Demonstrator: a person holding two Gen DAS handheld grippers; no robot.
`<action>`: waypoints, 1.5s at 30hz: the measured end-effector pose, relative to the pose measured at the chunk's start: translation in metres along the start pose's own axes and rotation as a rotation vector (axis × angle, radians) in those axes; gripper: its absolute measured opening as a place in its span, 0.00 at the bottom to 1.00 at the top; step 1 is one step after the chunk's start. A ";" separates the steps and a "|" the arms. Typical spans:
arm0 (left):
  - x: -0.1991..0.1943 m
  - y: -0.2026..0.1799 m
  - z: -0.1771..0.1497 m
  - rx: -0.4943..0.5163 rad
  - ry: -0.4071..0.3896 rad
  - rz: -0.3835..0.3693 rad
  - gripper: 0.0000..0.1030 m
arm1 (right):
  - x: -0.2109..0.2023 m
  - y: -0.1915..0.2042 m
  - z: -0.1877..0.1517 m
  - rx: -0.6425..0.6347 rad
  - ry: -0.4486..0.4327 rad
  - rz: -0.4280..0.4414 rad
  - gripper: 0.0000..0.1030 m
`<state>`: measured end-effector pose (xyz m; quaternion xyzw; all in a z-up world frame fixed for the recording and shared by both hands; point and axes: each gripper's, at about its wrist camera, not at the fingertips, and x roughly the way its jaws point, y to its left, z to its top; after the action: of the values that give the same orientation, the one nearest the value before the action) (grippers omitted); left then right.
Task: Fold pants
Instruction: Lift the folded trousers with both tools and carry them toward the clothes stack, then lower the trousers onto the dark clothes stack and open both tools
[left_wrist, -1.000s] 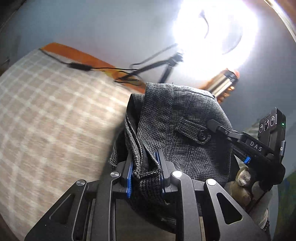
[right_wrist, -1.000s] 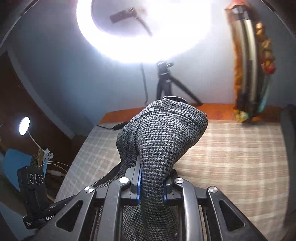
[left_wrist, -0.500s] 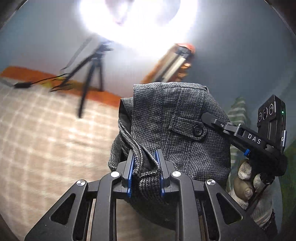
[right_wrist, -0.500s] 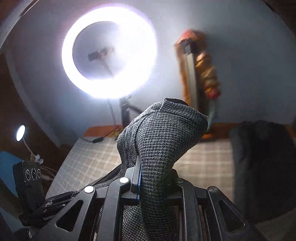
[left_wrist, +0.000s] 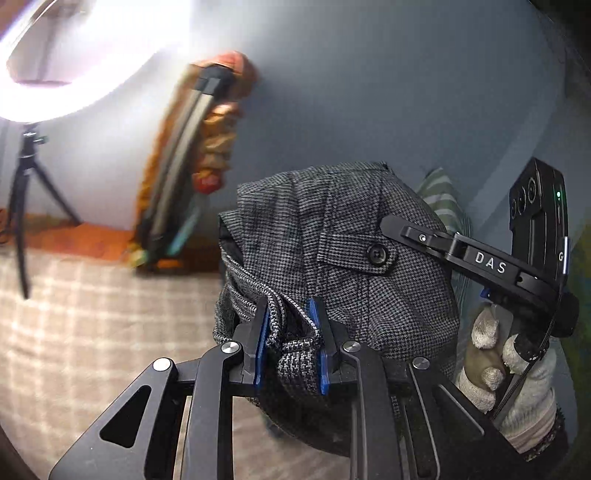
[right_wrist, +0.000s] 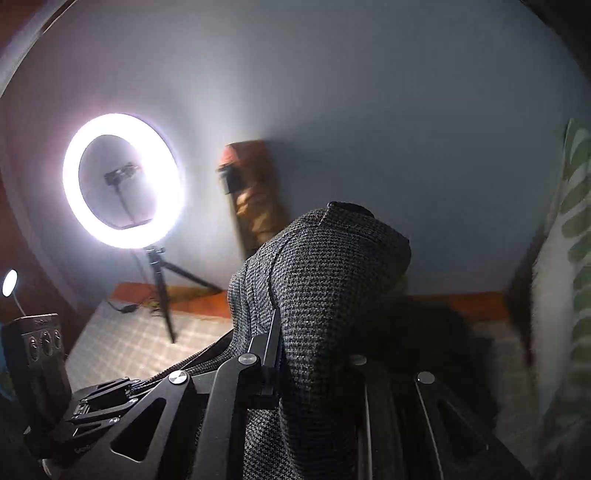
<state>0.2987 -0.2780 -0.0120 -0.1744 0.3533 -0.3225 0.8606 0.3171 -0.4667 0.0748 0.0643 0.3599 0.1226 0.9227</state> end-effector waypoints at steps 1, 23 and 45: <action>0.005 -0.005 -0.001 0.005 0.002 -0.003 0.18 | 0.000 -0.008 0.004 -0.008 -0.004 -0.010 0.14; 0.098 -0.032 -0.033 0.092 0.165 0.067 0.21 | 0.078 -0.152 -0.032 0.058 0.180 -0.191 0.55; 0.022 -0.017 -0.025 0.153 0.147 0.160 0.74 | 0.010 -0.111 -0.048 0.095 0.076 -0.321 0.92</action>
<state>0.2851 -0.3074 -0.0308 -0.0552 0.4025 -0.2907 0.8663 0.3111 -0.5695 0.0101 0.0448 0.4056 -0.0408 0.9120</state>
